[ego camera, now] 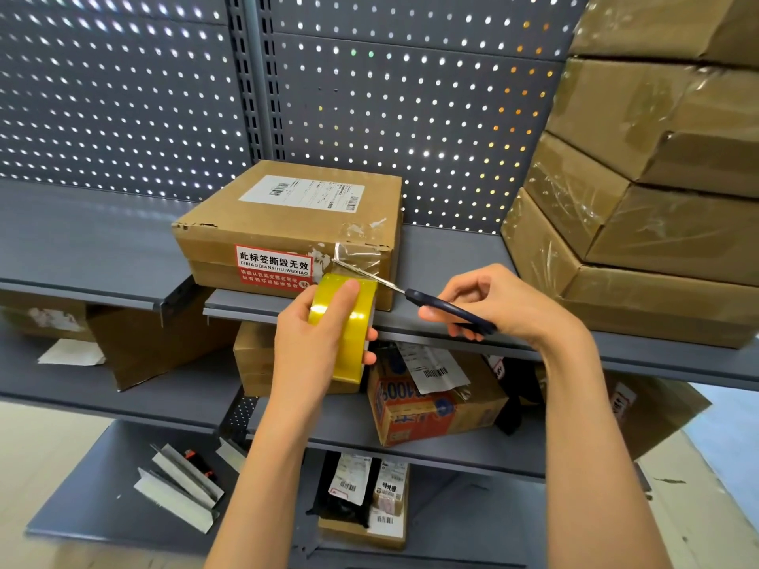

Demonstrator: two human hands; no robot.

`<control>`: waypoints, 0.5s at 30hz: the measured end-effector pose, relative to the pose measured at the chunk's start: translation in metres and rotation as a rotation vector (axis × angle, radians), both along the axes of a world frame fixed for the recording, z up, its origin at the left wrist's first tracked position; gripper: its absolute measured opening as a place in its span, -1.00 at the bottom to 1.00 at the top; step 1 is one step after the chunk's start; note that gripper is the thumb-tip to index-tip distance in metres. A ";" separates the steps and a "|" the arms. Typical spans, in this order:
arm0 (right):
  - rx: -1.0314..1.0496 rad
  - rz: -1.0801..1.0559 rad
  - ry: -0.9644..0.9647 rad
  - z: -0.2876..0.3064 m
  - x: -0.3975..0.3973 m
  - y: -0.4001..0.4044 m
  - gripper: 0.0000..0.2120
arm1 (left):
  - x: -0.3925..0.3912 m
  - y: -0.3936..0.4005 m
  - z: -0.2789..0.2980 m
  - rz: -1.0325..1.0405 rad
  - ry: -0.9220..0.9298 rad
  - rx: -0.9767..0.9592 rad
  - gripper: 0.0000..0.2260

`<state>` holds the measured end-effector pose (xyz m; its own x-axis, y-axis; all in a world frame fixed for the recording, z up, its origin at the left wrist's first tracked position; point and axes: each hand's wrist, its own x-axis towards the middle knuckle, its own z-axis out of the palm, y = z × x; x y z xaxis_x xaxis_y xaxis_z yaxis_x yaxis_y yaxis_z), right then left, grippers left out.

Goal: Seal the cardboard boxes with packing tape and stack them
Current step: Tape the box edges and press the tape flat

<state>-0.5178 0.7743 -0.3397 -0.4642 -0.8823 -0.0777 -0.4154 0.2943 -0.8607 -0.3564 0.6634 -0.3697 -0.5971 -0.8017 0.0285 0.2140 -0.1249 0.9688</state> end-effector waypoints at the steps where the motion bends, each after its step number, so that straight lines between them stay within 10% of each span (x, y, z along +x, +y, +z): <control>1: 0.002 -0.002 0.012 0.000 0.000 0.000 -0.70 | 0.001 0.001 0.000 0.005 -0.001 -0.001 -0.91; 15: 0.013 -0.068 0.196 -0.009 0.005 -0.004 -0.73 | 0.007 -0.001 -0.004 0.047 -0.003 0.040 -0.87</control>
<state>-0.5130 0.7704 -0.3489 -0.5303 -0.8478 0.0087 -0.5530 0.3381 -0.7614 -0.3496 0.6621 -0.3739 -0.5585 -0.8295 -0.0056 0.2175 -0.1529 0.9640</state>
